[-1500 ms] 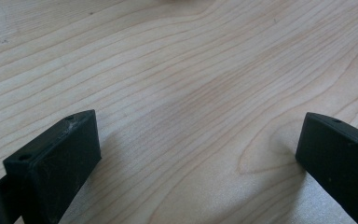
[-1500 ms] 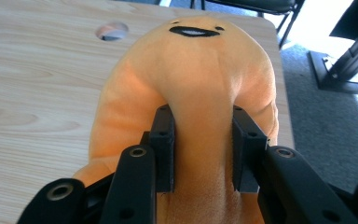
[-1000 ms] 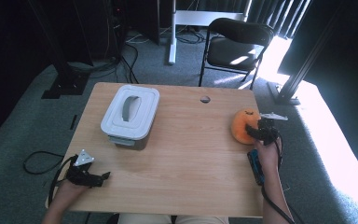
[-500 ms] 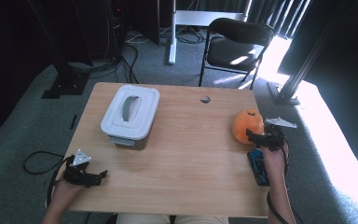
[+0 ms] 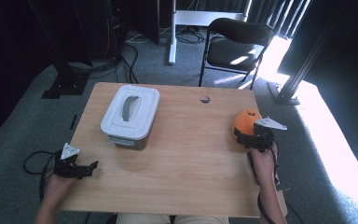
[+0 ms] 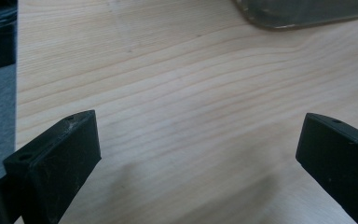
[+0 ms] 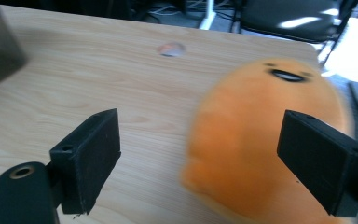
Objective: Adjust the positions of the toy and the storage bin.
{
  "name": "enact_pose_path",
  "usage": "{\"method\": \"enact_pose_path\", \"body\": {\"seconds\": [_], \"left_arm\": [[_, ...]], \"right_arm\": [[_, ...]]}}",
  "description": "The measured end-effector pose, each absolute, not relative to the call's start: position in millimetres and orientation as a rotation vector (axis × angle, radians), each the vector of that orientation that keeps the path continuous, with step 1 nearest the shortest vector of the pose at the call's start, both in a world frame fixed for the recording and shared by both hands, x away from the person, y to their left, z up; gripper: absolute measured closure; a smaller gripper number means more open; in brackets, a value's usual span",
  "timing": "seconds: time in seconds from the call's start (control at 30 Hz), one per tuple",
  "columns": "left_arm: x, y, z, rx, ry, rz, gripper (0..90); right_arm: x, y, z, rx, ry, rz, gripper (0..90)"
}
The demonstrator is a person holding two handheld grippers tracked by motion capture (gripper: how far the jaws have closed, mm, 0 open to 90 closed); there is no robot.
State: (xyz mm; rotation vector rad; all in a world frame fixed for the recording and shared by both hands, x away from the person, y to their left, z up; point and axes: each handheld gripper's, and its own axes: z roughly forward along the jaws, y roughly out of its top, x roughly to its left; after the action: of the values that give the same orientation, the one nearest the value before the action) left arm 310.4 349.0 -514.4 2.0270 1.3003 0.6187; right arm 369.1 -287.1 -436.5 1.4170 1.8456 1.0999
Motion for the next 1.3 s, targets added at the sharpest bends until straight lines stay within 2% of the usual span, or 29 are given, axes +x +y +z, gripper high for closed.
{"method": "enact_pose_path", "body": {"seconds": [0.3,0.47,0.73,1.13,1.3], "left_arm": [[327.5,350.2,-515.0,2.026,1.298,0.596,0.3],[342.8,352.8,-511.1,1.969,1.354,0.606,0.3],[360.7,344.9,-506.2,1.959,1.320,0.617,0.3],[397.2,342.4,-498.7,1.915,1.328,0.713,0.3],[407.9,343.6,-498.4,1.902,1.341,0.693,0.3]], "right_arm": [[378.6,-245.1,-447.6,1.357,1.958,1.117,13.0],[387.5,-215.0,-454.3,1.318,2.019,1.131,13.1],[399.3,-180.2,-469.2,1.284,2.094,1.178,13.2],[418.4,-145.8,-491.0,1.287,2.150,1.191,13.4],[425.5,-136.9,-497.3,1.297,2.167,1.180,13.4]]}}
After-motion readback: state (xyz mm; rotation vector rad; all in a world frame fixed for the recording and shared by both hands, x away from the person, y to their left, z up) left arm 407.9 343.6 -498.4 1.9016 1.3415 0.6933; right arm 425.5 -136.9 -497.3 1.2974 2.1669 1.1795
